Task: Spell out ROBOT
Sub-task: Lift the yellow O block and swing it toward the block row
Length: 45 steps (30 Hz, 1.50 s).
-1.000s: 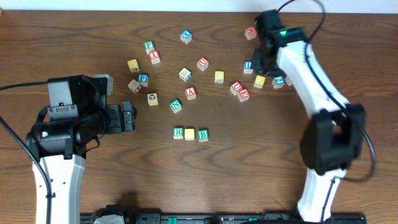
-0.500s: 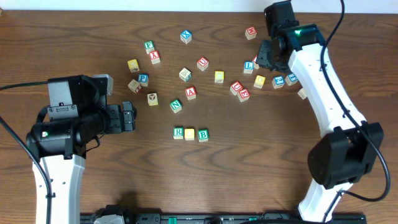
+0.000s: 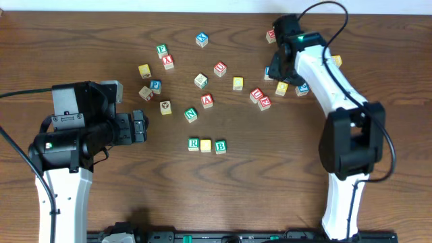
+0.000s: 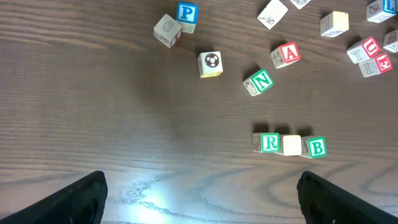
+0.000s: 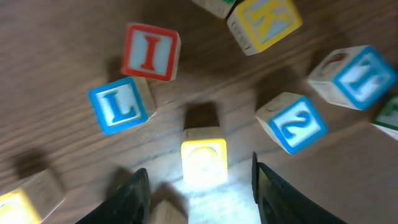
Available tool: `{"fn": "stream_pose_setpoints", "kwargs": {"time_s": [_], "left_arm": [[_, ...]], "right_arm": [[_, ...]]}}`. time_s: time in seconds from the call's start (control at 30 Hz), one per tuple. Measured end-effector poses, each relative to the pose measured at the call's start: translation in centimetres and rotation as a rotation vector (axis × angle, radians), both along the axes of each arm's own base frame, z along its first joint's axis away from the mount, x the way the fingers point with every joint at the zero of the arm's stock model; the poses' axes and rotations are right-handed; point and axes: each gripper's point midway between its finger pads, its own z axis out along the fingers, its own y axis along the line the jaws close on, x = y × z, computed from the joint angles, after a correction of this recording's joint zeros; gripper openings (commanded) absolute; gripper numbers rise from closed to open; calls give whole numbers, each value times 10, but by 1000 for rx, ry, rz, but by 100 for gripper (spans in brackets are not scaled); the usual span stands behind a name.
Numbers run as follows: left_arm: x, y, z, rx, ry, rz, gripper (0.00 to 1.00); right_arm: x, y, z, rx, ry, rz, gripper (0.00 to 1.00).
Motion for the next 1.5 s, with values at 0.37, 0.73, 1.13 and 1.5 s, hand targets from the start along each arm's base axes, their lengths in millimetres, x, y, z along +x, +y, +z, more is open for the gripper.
{"fn": "stream_pose_setpoints", "kwargs": {"time_s": [0.37, 0.73, 1.13, 1.5], "left_arm": [[0, 0, 0, 0, 0, 0, 96], [0, 0, 0, 0, 0, 0, 96], [0, 0, 0, 0, 0, 0, 96], [0, 0, 0, 0, 0, 0, 96]], "right_arm": [[-6, 0, -55, -15, 103, -21, 40], [-3, 0, -54, -9, 89, -30, 22], [-3, 0, -54, -11, 89, -30, 19], [-9, -2, -42, -32, 103, 38, 19]]}}
